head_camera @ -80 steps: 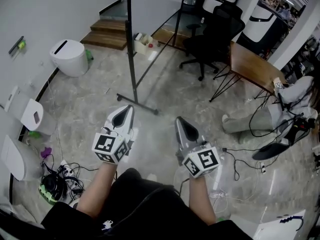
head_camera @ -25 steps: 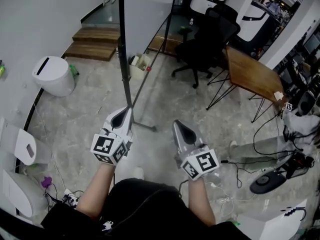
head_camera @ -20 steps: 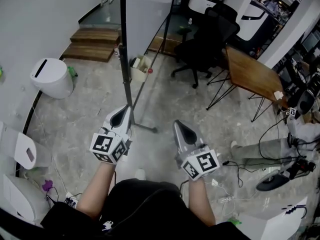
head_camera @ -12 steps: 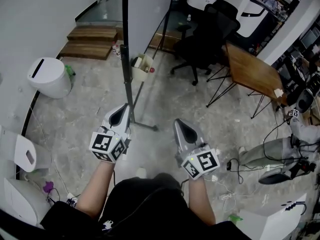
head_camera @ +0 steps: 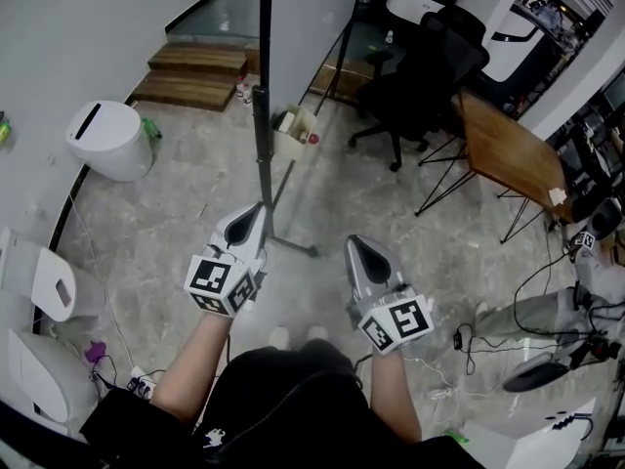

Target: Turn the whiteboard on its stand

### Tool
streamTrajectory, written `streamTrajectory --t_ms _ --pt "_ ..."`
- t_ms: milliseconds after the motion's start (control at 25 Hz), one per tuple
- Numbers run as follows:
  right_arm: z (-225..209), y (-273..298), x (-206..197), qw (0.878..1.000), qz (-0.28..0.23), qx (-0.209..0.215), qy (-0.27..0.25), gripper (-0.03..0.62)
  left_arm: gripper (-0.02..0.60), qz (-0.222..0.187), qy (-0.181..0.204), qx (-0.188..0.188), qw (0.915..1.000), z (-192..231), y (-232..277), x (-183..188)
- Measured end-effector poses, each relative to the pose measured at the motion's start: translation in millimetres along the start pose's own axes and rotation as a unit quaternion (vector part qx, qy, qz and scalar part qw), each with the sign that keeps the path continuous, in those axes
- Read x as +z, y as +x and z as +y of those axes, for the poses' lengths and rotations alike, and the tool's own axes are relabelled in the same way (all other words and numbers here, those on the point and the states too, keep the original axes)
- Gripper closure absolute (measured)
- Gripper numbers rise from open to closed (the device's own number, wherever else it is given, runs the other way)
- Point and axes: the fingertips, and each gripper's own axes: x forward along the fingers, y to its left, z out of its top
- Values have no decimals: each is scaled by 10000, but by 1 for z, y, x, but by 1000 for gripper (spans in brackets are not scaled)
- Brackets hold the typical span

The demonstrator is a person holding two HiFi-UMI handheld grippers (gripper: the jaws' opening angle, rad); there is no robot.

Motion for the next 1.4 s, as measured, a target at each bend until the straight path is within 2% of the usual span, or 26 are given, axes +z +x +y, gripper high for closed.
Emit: streamTrajectory --t_ms 360,520,680,960,1200,1400 --pt "-23 5 15 9993 -150 343 46 589 578 -71 119 395 9991 -5 16 7" --pt "-35 11 21 9986 -181 484 70 589 578 -70 294 563 9980 -3 29 11" --pt "-45 18 27 9977 -210 640 49 589 573 -34 534 874 9947 19 50 19" --pt "-68 27 27 9975 -150 692 46 589 520 -144 826 1213 9891 59 94 45" --pt "-82 33 22 9981 -22 613 50 589 454 43 1035 1510 9831 95 132 41" --pt "-83 45 23 9982 11 602 33 589 428 189 1184 1550 9806 120 160 34"
